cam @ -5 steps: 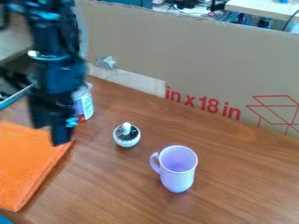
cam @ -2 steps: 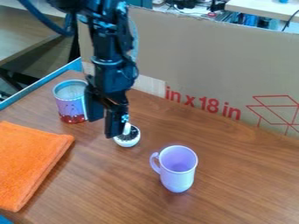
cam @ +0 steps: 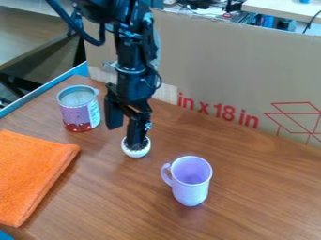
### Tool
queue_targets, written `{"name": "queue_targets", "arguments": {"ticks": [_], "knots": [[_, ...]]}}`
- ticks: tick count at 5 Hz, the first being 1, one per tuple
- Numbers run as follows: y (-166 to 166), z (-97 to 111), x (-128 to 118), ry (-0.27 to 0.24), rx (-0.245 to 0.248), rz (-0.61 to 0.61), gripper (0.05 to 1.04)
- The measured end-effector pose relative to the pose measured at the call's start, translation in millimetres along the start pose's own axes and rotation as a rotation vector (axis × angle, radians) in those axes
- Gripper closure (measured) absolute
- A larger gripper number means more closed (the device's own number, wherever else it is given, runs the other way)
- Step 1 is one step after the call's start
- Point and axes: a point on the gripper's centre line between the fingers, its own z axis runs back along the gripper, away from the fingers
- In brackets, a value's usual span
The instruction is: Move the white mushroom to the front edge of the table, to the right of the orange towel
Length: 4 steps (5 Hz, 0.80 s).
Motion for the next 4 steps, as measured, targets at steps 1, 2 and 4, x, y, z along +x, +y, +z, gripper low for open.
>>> {"name": "queue_targets", "arguments": {"ticks": [1,2,4], "knots": [[-4.7,-7.5,12.1,0.020,0.006,-0.022,0.083],[-7.7,-13.9,14.8,0.034,-0.001,-0.044,0.083],[-12.5,-15.5,17.6,0.044,0.019,-0.049,0.329]]}}
